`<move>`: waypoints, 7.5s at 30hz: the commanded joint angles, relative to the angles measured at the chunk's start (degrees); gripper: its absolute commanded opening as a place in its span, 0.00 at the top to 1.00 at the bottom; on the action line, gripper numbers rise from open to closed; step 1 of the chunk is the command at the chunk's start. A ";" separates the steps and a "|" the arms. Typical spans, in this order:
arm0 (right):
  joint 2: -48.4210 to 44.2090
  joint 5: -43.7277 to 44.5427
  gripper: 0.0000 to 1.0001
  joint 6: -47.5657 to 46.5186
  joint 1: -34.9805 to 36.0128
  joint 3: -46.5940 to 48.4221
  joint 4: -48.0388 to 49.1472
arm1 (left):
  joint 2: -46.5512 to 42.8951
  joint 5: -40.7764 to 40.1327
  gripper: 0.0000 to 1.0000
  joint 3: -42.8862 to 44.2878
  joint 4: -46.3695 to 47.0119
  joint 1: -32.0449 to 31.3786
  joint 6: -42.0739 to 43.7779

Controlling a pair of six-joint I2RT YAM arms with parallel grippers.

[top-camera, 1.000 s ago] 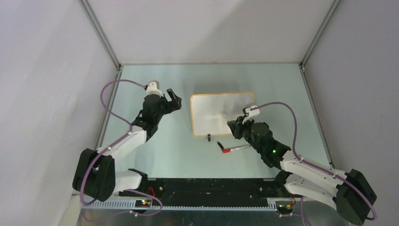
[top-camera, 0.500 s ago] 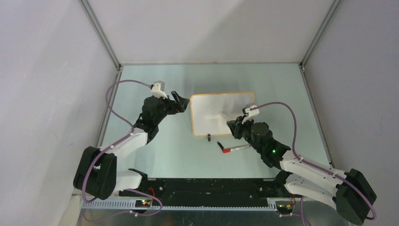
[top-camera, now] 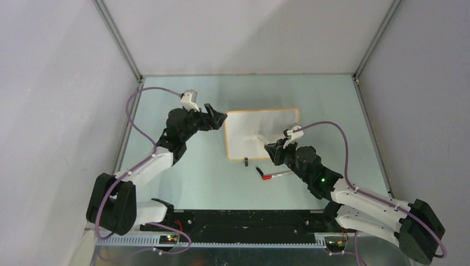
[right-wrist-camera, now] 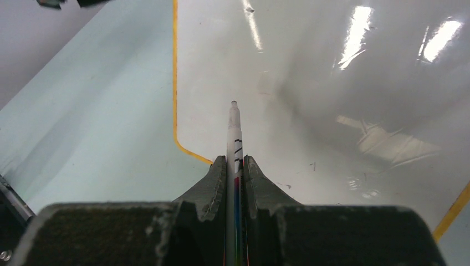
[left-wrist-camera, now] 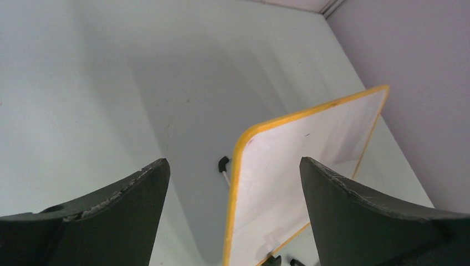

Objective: Write a sentence on the whiteboard
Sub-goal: Hold the whiteboard at the center of the board.

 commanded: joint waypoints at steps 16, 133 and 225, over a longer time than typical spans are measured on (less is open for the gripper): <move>-0.79 5.27 1.00 -1.63 3.00 0.07 2.81 | 7.91 2.48 0.00 20.74 -12.59 7.80 6.82; 0.81 10.55 1.00 -4.75 6.88 1.74 1.97 | 20.98 39.63 0.01 14.12 13.68 6.95 3.36; -0.98 10.77 1.00 -4.50 7.58 1.74 1.50 | 20.95 57.81 0.01 9.68 65.02 21.70 -47.65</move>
